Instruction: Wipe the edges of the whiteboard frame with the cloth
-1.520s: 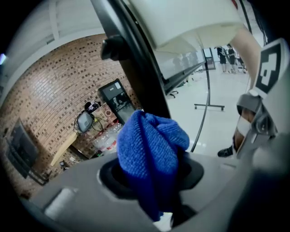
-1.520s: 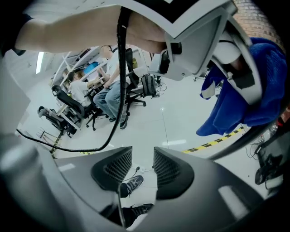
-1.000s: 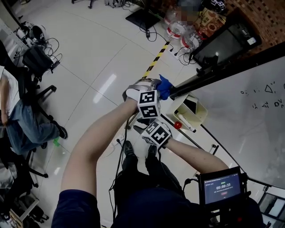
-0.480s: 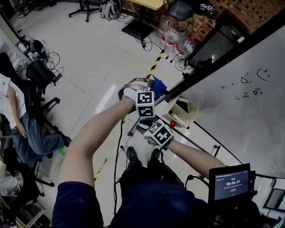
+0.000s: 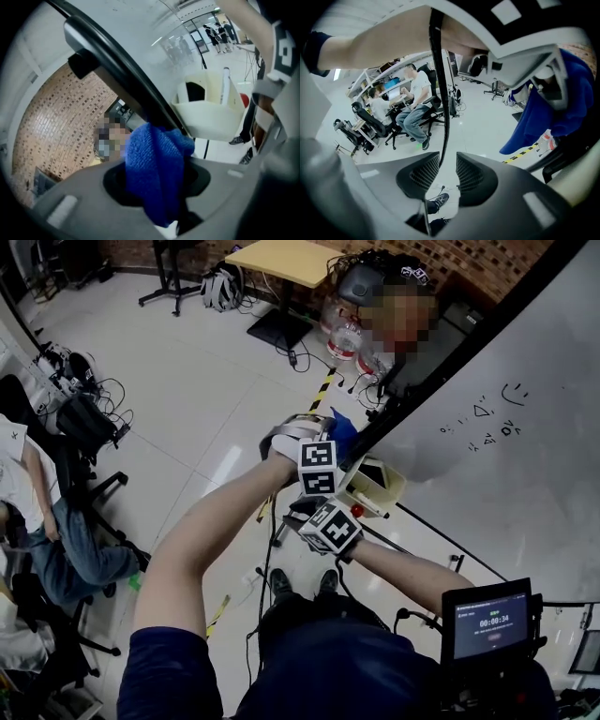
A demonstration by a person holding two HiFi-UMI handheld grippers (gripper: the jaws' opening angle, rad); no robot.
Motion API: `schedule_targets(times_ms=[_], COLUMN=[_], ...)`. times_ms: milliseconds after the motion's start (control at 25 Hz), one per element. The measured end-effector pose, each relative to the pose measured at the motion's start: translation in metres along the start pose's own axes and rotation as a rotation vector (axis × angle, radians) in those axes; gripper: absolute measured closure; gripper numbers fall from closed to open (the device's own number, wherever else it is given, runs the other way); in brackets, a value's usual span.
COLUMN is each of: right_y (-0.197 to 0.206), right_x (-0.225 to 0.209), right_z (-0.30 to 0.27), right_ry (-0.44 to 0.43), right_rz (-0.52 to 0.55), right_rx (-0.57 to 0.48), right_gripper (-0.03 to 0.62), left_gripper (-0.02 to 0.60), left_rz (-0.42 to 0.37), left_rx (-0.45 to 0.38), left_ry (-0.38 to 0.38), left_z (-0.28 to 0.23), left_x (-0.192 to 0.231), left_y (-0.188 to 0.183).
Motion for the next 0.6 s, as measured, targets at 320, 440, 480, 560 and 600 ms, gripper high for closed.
schedule_targets(times_ms=[320,440,480,560,600], right_y=[-0.024,-0.033,-0.036,-0.042,-0.046], right_x=[0.006,0.005,0.004,0.004,0.005], right_z=[0.015,0.024,0.026,0.032,0.034], right_ry=[0.007,0.008,0.009,0.016,0.019], right_rz=[0.035,0.035,0.036,0.044,0.050], right_rx=[-0.034,-0.051,-0.053,-0.056,-0.058], right_gripper=[0.479,0.479,0.479,0.479,0.479], left_gripper=[0.426,0.425,0.426,0.425,0.426], left_rz=[0.008,0.024,0.029,0.035,0.034], left_rx=[-0.025,-0.035,-0.039,-0.046,-0.048], left_ry=[-0.050,-0.045,-0.041,-0.033,-0.029], left_z=[0.026,0.032,0.034,0.038,0.041], left_x=[0.036,0.041,0.043,0.046,0.048], left_y=[-0.017,-0.020,-0.021,-0.023,-0.025])
Point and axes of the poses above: the fingertips, and each gripper's own axes: z backward along the fingers, x to its left, y out of its underside, the point moved 7 cm from there along z, backward along the fingers, and after that the axes turned 13 degrees about -z, right-handed, at the moved point
